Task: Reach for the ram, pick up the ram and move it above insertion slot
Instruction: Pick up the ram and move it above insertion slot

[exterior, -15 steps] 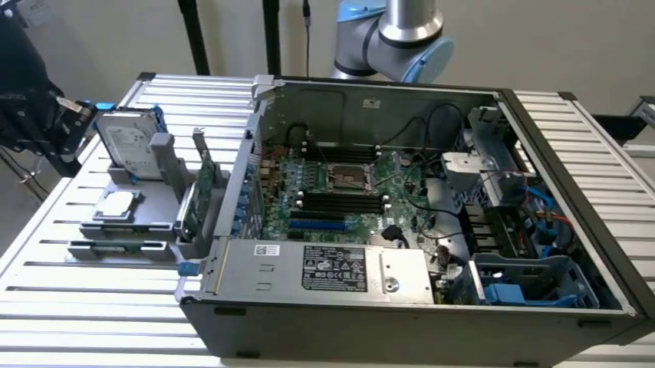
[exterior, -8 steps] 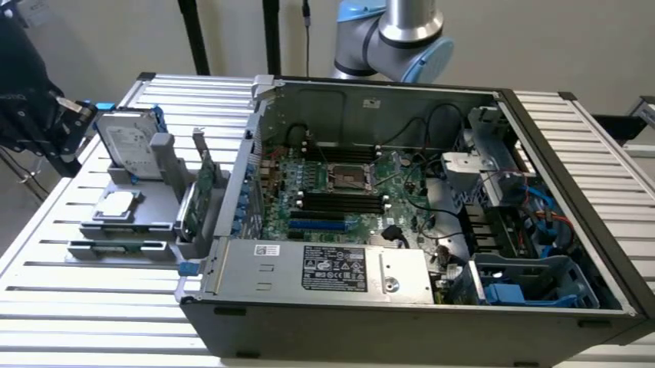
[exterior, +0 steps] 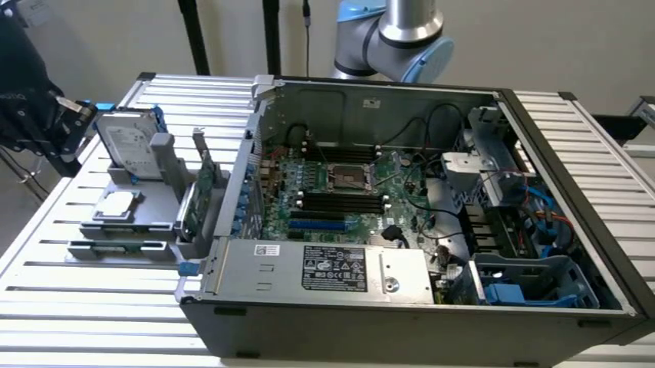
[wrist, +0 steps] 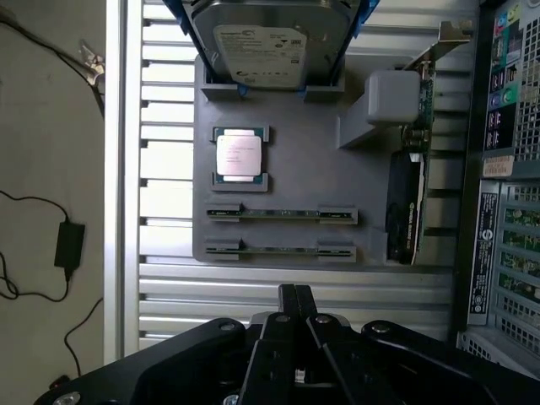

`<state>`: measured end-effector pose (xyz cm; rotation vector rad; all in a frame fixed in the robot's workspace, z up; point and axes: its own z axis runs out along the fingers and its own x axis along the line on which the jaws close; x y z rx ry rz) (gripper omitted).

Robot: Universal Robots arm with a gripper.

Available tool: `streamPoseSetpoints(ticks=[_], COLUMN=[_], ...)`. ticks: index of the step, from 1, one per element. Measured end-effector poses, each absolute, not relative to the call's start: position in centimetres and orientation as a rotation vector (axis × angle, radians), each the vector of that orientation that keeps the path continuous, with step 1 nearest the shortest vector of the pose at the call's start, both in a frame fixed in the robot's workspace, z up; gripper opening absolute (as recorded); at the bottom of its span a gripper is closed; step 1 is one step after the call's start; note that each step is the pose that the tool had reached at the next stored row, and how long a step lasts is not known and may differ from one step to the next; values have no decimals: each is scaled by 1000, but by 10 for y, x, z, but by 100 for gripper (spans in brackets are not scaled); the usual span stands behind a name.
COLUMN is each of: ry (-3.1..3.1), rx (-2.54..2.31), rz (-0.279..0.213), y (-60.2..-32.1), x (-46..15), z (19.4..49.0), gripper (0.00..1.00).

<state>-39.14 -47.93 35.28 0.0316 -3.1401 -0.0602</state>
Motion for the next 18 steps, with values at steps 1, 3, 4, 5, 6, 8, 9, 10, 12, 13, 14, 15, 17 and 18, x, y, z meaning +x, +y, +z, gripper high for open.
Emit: streamPoseSetpoints(ticks=[1,3,4,5,6,8,9,10,12,13,14,15,17,18], ry=[-3140,-3140,-3140,-3140,-3140,-3140,-3139,-3138,-3136,-3134,-3132,-3129,-3124,-3121], rx=[32,32,32,32,32,36,59,88,146,174,203,232,288,317], rz=[-60,-60,-60,-60,-60,-56,-56,-56,-56,-56,-56,-56,-56,-55], y=[-479,-479,-479,-479,-479,-480,-479,-479,-479,-479,-479,-479,-479,-479], x=[-391,-391,-391,-391,-391,-391,-391,-391,-391,-391,-391,-391,-391,-391], z=[353,353,353,353,353,353,353,353,353,353,353,353,353,353], gripper=[11,11,11,11,11,11,11,11,11,11,11,11,11,11])
